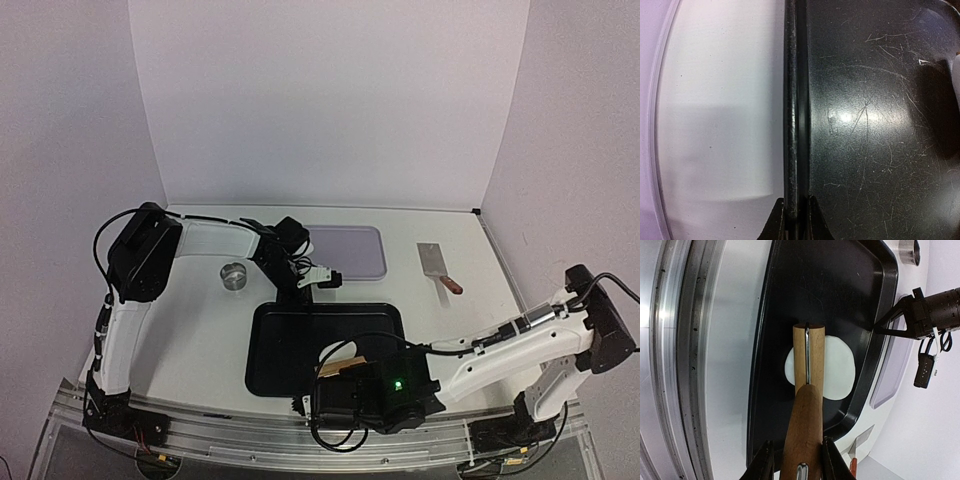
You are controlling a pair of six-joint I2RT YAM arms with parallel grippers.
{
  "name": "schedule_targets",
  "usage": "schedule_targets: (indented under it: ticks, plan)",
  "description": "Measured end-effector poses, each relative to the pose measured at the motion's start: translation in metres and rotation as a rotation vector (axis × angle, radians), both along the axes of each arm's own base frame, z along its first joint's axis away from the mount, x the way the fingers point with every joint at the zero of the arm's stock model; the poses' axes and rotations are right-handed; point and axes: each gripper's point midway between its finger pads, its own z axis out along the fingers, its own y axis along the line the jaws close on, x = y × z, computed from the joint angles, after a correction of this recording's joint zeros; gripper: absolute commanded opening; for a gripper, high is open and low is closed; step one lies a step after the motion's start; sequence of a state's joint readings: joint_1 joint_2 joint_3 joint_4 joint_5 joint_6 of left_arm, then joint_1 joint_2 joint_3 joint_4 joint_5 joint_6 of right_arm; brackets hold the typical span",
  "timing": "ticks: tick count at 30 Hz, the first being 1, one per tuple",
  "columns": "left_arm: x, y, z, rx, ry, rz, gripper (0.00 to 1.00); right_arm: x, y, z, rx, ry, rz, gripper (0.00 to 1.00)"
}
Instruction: Roll out the dumpling wrappers from the dough
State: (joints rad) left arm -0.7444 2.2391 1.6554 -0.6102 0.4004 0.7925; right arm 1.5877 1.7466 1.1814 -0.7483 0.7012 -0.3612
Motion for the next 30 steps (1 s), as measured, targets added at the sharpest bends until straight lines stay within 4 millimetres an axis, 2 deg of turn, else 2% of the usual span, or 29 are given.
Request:
schedule_targets:
  ticks: [9, 17, 26, 30]
  plan:
    - [0.001, 0.0, 0.0, 0.0, 0.0, 0.002, 0.0, 0.006, 0.003, 0.0, -0.038, -0.008, 0.0, 0.0]
    - [0.001, 0.0, 0.0, -0.001, 0.0, 0.001, 0.0, -0.01, -0.007, 0.001, -0.032, -0.002, -0.005, 0.0]
    - [0.004, 0.002, 0.0, 0.0, 0.0, 0.016, 0.0, 0.004, -0.005, -0.001, -0.067, -0.022, -0.019, 0.0]
    - [0.005, 0.002, 0.001, -0.002, -0.002, 0.017, 0.0, -0.002, -0.007, 0.0, -0.057, -0.011, -0.024, 0.0]
